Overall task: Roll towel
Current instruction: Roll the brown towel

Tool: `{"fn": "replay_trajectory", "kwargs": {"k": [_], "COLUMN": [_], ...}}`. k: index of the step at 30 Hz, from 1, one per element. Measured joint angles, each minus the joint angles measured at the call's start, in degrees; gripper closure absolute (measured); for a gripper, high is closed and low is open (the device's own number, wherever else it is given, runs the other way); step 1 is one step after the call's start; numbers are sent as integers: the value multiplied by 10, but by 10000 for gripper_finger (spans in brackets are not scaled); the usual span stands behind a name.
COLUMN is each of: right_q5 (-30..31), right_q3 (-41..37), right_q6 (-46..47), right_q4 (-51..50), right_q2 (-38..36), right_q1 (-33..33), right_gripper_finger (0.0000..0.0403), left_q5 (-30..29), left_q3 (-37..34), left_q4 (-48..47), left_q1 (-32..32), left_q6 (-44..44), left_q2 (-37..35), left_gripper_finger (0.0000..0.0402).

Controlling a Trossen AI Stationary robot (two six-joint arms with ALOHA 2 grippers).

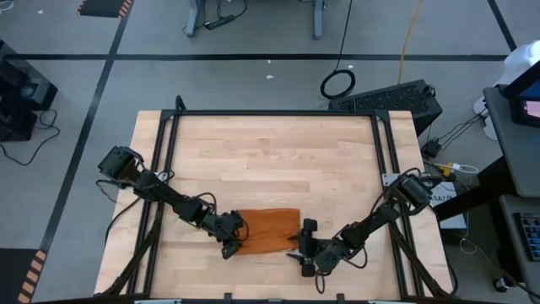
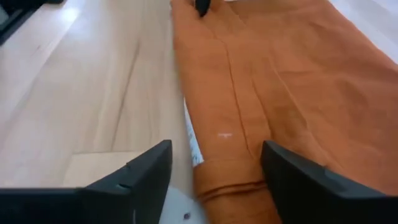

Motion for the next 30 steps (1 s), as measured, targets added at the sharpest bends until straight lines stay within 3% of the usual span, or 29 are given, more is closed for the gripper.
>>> {"fn": "replay_trajectory", "kwargs": {"k": [6,12,18,22,30], "right_q5": [-7,-17,-27,-28,-30], "right_q3": [2,1,1,0,0], "right_q6": [63,102,110,111,127], "right_q4": [-38,-48,-52,-53,-52], "right_q2": [-1,-1,0,0,1], "right_q1": [-2,-2,-2,-2,-2], "right_gripper_finger": [208,253,293,313,343], "left_q5": [-117,-124,-133,-212,-366], "left_q3": [0,0,-1,0,1], "left_q4": [12,-47,-112,-84,71], "left_q1": [-14,-15,-23,-65,-173], "left_q6": [56,51,93,159,330], "left_q2": [1,-33,-129,-169,-63], "left_gripper_finger": [357,260,186,169,127]}}
